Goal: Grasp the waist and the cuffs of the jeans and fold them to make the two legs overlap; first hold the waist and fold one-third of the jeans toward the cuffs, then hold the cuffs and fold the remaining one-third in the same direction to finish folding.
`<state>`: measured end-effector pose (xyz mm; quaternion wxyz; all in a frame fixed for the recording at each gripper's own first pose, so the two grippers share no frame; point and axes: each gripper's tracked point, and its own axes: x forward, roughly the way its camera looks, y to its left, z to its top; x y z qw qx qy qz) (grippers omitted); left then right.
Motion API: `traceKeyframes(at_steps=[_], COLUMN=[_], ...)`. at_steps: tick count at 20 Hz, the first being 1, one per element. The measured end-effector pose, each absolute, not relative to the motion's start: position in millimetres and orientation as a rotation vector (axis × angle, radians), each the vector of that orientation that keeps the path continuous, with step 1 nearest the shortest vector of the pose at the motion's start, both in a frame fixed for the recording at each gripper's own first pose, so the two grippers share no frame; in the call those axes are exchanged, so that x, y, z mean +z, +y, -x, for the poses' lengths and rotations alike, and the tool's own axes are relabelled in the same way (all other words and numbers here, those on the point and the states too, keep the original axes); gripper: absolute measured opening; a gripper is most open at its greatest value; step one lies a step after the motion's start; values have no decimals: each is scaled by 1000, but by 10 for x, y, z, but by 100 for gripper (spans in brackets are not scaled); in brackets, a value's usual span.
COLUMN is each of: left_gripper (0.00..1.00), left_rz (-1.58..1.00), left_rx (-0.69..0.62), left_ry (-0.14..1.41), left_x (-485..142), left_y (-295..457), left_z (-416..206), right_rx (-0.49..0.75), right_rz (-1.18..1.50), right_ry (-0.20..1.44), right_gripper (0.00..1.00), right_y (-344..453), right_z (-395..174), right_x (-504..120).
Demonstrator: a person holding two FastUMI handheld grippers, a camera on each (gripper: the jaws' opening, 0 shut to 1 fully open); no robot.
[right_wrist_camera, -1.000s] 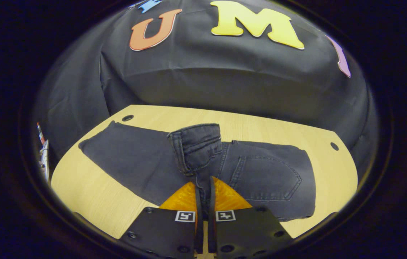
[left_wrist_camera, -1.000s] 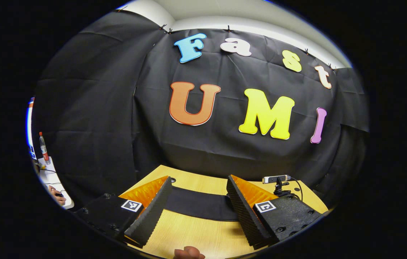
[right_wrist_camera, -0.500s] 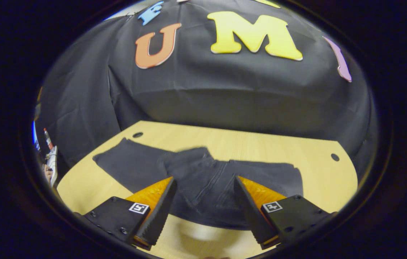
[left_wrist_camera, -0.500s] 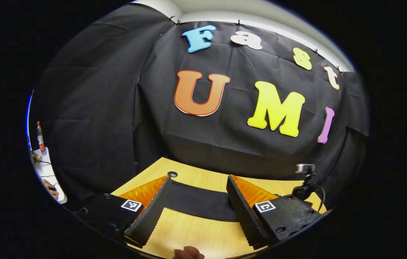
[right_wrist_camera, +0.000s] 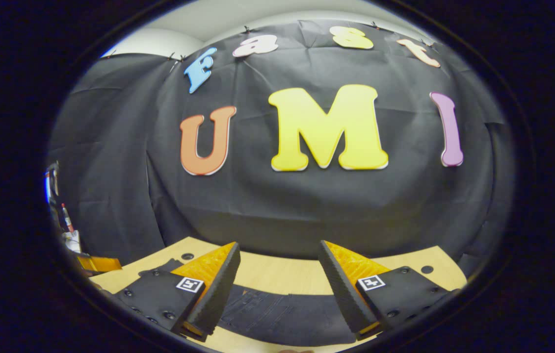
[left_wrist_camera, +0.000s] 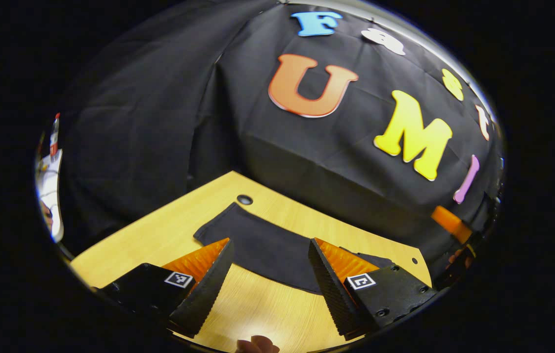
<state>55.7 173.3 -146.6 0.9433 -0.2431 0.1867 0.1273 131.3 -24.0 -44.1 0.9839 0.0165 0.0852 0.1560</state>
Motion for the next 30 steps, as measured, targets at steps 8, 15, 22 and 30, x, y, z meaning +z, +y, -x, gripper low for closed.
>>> traceKeyframes(at_steps=[8, 15, 22, 30], left_gripper=[98, 98, 94, 90], left_rz=[1070, 1431, 1610, 1805], left_rx=[352, 452, 445, 288], left_ry=[517, 513, 411, 278], left_x=[-2287, -2690, -2677, -2591], left_y=[1935, 1921, 1953, 1898], left_z=[-878, -1120, -1467, -1873], right_rx=[273, 163, 93, 75], right_rz=[19, -19, -7, 20], right_ry=[90, 61, 85, 103], right_gripper=[93, 93, 93, 93], right_y=[-847, -1507, -1824, -2020], right_z=[-1228, -1352, -1488, -1527], right_x=[144, 356, 288, 295])
